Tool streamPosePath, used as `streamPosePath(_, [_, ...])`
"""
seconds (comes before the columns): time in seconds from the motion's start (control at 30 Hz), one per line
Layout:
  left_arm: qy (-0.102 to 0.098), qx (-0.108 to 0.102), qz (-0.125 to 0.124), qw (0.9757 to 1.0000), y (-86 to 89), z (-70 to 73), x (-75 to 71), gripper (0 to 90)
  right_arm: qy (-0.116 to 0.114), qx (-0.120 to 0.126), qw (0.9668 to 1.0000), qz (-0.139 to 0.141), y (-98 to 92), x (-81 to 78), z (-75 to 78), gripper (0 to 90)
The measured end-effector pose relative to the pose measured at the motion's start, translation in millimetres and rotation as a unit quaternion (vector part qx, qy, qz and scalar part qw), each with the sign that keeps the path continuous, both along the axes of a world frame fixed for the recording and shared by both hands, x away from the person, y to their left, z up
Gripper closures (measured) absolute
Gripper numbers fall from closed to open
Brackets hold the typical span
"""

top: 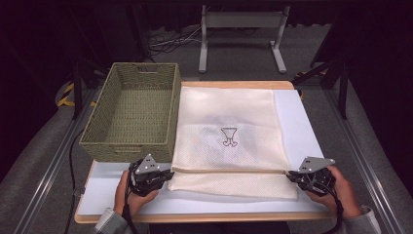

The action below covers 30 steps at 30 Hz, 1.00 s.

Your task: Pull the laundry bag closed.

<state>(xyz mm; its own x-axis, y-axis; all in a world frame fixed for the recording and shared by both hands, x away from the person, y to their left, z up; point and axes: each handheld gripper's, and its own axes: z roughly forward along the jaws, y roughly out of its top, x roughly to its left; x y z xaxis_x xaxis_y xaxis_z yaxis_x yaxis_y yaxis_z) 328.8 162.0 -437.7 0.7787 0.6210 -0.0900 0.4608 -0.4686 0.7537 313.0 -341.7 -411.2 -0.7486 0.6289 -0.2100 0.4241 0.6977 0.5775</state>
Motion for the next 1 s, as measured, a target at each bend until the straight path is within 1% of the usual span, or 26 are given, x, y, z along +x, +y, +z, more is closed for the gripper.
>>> streamPosePath(0.07, [0.003,0.004,-0.004,1.0,-0.7,-0.8,-0.8,83.8,0.001,0.003,1.0,0.001,-0.7,0.3,-0.2,82.2])
streamPosePath(0.1, [0.004,0.002,-0.006,1.0,-1.4,-1.7,-1.4,83.8,0.001,0.007,1.0,-0.001,-1.2,0.7,-0.3,82.2])
streamPosePath(0.13, [0.006,0.003,-0.01,0.9999,-1.8,-2.0,-1.7,83.8,0.005,0.008,1.0,-0.004,-1.8,0.5,0.1,82.1])
streamPosePath(0.17, [0.006,0.003,-0.01,0.9999,-1.8,-2.0,-1.7,83.8,0.001,0.01,0.9999,-0.005,-2.1,0.8,0.0,82.1])
streamPosePath(0.37, [0.0,0.009,-0.014,0.9999,-1.8,-2.2,-2.5,81.1,0.005,0.017,0.9998,-0.003,-2.3,0.9,1.4,81.9])
streamPosePath(0.43, [-0.002,0.009,-0.014,0.9998,-1.9,-2.1,-3.1,80.1,0.003,0.024,0.9997,-0.003,-3.2,0.7,2.5,81.4])
streamPosePath(0.47, [-0.004,0.011,-0.016,0.9998,-1.7,-2.0,-3.1,79.3,0.003,0.033,0.9994,-0.005,-3.5,0.4,3.1,81.4])
streamPosePath(0.5, [-0.004,0.011,-0.016,0.9998,-1.5,-2.0,-3.2,77.5,0.0,0.05,0.9988,0.0,-4.2,-0.2,5.7,81.1])
streamPosePath(0.57, [-0.004,0.011,-0.016,0.9998,-1.4,-1.8,-3.9,76.6,-0.004,0.052,0.9986,-0.001,-3.9,-0.6,7.0,80.4])
streamPosePath(0.63, [-0.009,0.02,-0.02,0.9995,-1.3,-1.5,-4.3,72.5,-0.007,0.066,0.9978,0.001,-3.6,-0.7,9.0,77.8])
streamPosePath(0.67, [-0.01,0.02,-0.023,0.9995,-1.0,-1.7,-4.5,70.8,-0.008,0.075,0.9971,0.001,-2.9,-0.9,9.8,77.3])
streamPosePath(0.7, [-0.01,0.019,-0.023,0.9995,-0.7,-1.8,-4.5,69.3,-0.009,0.079,0.9968,0.006,-1.9,-0.8,10.2,76.1])
streamPosePath(0.73, [-0.013,0.02,-0.023,0.9995,-0.3,-2.0,-4.6,63.7,-0.01,0.089,0.9959,0.009,0.3,-0.2,10.5,72.5])
streamPosePath(0.77, [-0.013,0.02,-0.023,0.9995,-0.3,-2.0,-4.6,59.9,-0.01,0.089,0.9959,0.009,0.3,-0.2,10.5,72.5])
streamPosePath(0.8, [-0.015,0.025,-0.02,0.9994,-0.7,-1.9,-5.0,59.9,-0.01,0.093,0.9955,0.01,1.7,0.3,10.3,71.1])
streamPosePath(0.83, [-0.019,0.035,-0.019,0.999,-1.3,-1.9,-5.6,53.8,-0.011,0.095,0.9954,0.01,3.4,0.6,10.2,68.4])
streamPosePath(0.87, [-0.021,0.039,-0.024,0.9987,-1.9,-1.9,-6.3,49.5,-0.015,0.093,0.9955,0.01,5.2,0.8,10.0,64.9])
streamPosePath(0.9, [-0.022,0.039,-0.026,0.9986,-2.1,-2.1,-7.1,47.3,-0.021,0.093,0.9955,0.008,6.6,1.2,9.8,63.4])
streamPosePath(0.93, [-0.023,0.04,-0.029,0.9985,-2.3,-2.2,-7.2,44.8,-0.023,0.098,0.9949,0.009,7.7,2.3,9.4,62.9])
streamPosePath(1.0, [-0.023,0.039,-0.033,0.9984,-2.2,-2.5,-7.2,39.0,-0.025,0.11,0.9936,0.011,10.0,3.0,8.7,58.9])
